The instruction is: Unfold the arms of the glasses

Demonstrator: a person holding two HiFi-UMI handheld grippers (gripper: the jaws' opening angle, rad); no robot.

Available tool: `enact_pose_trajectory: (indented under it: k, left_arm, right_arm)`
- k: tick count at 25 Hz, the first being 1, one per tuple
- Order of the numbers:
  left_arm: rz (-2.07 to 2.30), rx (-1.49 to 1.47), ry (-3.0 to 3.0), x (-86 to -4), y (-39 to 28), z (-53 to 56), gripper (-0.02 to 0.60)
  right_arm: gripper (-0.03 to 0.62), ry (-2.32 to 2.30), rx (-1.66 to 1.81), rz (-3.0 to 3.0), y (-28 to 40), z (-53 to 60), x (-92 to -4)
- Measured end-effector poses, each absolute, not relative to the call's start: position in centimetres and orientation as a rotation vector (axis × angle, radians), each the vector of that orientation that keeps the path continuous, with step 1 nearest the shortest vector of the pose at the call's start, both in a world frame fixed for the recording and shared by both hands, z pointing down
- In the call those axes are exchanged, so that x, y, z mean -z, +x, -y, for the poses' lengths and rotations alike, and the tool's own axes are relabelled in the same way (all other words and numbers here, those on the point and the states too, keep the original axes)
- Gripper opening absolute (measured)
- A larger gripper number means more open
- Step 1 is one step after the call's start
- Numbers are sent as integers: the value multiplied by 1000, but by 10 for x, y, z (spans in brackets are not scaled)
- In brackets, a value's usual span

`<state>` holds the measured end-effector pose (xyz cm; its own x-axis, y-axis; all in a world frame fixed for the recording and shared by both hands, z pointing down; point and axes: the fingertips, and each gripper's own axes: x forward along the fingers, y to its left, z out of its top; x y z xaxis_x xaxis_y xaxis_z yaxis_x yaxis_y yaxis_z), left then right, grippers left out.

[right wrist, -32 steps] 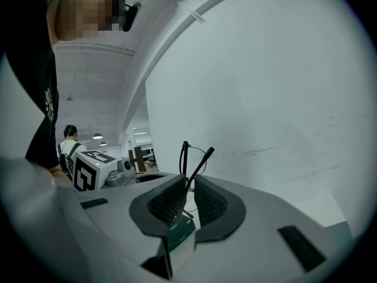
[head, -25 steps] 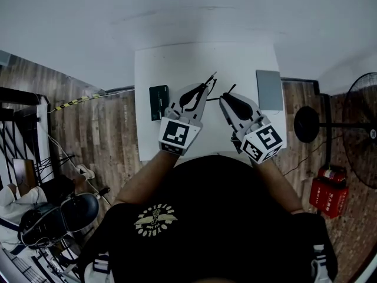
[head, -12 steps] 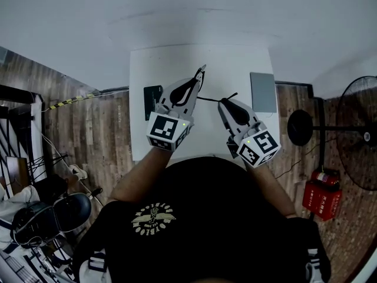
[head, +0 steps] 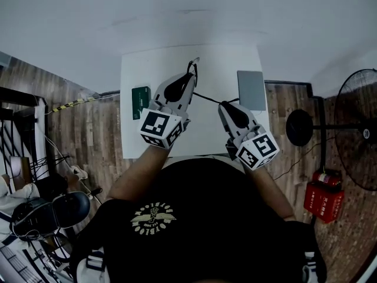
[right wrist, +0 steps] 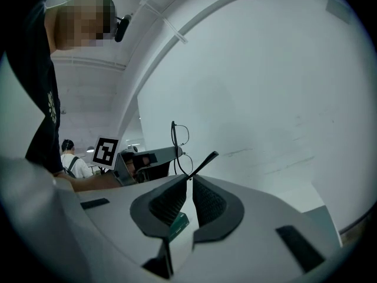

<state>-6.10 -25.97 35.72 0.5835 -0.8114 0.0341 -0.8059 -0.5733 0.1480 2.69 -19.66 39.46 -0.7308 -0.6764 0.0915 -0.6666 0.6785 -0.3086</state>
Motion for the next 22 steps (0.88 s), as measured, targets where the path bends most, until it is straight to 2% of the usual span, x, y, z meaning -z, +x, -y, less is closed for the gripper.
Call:
enact_pose_trajectory:
  k: [7,15,22]
  left_arm:
    - [1403,110,2658,-349,-5,238,21]
    - [1532,216,2568,-337,11,205,21]
    - [1705,38,2542,-355,1,185,21]
  right_arm:
    - [26,-1097,586,-2835,90,174,-406]
    - [-2,-1007,728,-2878,122,147,-424]
    - [-2,-1118,718,-2856,169,138,-425]
